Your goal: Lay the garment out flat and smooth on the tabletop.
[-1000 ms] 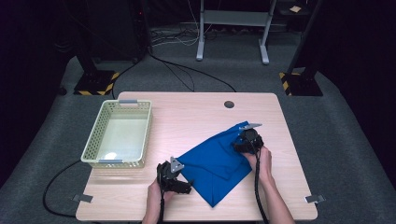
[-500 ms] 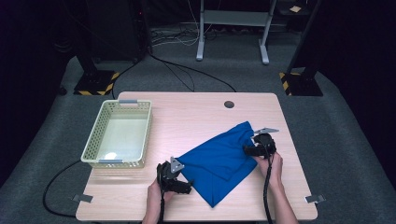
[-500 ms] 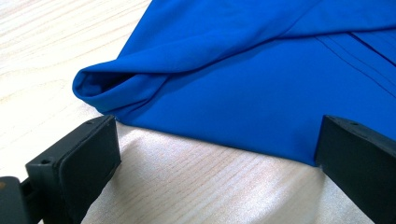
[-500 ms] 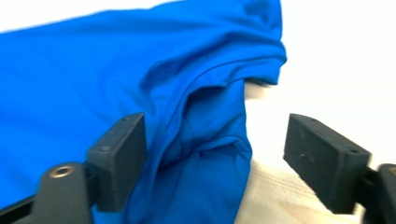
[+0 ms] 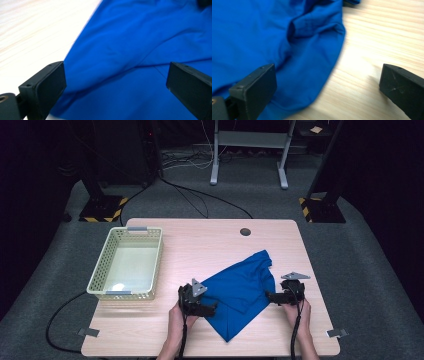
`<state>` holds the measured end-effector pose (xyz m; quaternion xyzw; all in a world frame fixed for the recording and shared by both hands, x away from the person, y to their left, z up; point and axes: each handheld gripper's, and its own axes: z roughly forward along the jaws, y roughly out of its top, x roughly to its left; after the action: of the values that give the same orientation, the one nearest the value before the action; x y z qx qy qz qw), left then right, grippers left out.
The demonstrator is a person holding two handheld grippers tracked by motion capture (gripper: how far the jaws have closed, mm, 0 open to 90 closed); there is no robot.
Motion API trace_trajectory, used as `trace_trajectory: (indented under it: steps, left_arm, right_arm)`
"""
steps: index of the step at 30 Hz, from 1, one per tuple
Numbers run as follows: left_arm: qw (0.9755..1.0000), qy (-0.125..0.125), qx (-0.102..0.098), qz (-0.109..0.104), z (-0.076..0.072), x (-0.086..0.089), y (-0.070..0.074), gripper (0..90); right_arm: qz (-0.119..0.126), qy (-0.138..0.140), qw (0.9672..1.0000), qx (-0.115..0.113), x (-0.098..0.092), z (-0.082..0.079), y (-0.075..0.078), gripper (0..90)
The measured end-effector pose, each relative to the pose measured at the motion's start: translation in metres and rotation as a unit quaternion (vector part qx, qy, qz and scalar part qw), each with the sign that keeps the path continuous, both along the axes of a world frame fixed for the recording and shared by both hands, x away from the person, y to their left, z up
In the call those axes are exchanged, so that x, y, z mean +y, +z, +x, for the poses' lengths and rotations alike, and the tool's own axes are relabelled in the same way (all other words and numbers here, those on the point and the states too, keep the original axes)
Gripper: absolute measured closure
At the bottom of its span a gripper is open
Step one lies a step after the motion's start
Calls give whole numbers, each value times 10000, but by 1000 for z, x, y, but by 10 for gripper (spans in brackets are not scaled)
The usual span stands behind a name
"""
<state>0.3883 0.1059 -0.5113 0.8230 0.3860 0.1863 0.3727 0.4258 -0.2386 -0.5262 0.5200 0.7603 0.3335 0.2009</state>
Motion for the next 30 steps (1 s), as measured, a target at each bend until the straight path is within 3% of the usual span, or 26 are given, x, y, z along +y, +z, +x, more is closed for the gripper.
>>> trace_trajectory:
  steps: [2, 7, 9, 22, 30]
  left_arm:
    - [9999, -75, 147, 23, 4, -3, -5, 0]
    - [9993, -96, 248, 264, 2, -4, -14, 0]
    - [9996, -88, 158, 203, -2, -2, -18, 0]
    - [9997, -7, 185, 185, -27, 19, -19, 2]
    - [9995, 118, 74, 272, -44, 25, -18, 4]
  right_arm:
    - [-175, 30, 9998, -11, 0, -1, -1, 6]
    - [-157, 76, 9998, -64, 0, -4, -2, 9]
    - [-151, 87, 9998, -65, 0, -4, -2, 10]
    - [-173, 254, 9995, -115, 15, -19, -2, 15]
    - [-175, 461, 9987, -119, 29, -28, -3, 17]
